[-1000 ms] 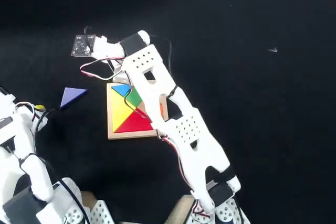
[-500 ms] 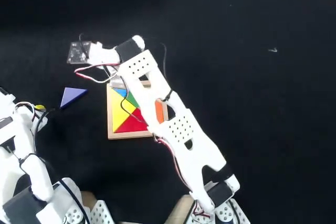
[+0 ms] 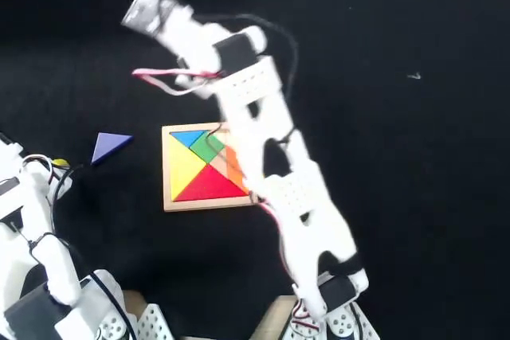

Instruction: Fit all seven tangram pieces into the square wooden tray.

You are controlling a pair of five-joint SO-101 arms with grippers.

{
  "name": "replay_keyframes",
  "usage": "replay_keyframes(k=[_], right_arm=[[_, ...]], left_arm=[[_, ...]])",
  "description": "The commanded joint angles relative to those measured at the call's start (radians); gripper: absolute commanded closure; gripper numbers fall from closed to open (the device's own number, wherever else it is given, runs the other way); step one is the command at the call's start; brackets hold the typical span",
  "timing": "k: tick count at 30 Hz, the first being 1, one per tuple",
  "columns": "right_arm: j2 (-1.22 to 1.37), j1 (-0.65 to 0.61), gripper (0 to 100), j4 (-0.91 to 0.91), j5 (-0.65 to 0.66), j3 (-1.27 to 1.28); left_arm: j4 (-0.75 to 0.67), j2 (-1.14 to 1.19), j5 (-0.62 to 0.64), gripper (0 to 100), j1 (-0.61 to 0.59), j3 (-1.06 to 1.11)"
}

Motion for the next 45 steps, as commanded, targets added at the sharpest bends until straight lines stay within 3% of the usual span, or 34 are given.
replay_keyframes(k=[1,9,21,33,41,45], right_arm=[[-0.259,0.063,98.8,0.038,-0.049,0.133],[-0.773,0.091,98.8,0.031,-0.048,0.711],[-1.296,0.091,98.8,-0.04,-0.048,1.305],[-1.725,0.226,98.7,-0.552,-0.041,2.219],[-1.856,0.226,98.7,-0.806,-0.051,2.578],[-1.876,0.227,98.7,-0.967,-0.167,2.714]], left_arm=[[-0.008,-0.014,0.041,74,0.007,-0.004],[-0.008,-0.014,0.041,74,0.007,-0.001],[-0.006,-0.014,0.04,74,0.007,0.005],[-0.006,-0.005,0.038,74,0.007,0.007],[-0.008,-0.005,-0.003,74,0.007,0.007],[-0.012,-0.005,-0.052,74,0.048,0.007]])
